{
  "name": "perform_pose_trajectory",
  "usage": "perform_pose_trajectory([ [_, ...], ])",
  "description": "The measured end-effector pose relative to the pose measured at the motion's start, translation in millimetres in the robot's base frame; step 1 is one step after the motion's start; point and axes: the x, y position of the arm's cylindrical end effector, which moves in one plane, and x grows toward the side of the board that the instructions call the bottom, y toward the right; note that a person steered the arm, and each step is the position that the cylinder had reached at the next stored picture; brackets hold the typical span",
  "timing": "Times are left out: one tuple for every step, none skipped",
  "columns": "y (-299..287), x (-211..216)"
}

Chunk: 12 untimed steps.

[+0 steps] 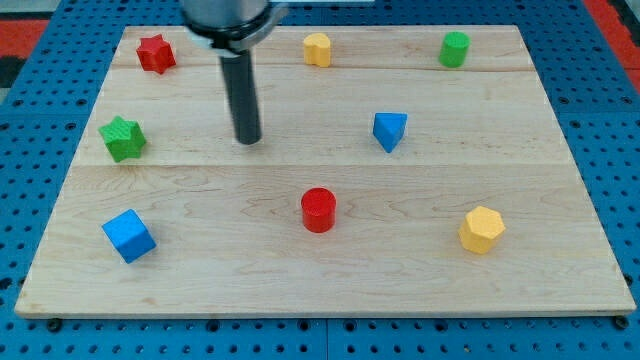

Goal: Move the green star below the red star

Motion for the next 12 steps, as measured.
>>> perform_pose_trajectory([
  [-51, 15],
  [-63, 53],
  [-119, 51],
  [-126, 29],
  [-125, 24],
  [-99, 16],
  [-71, 16],
  [-64, 14],
  [-73, 13],
  [-112, 5],
  [-122, -12],
  [-116, 35],
])
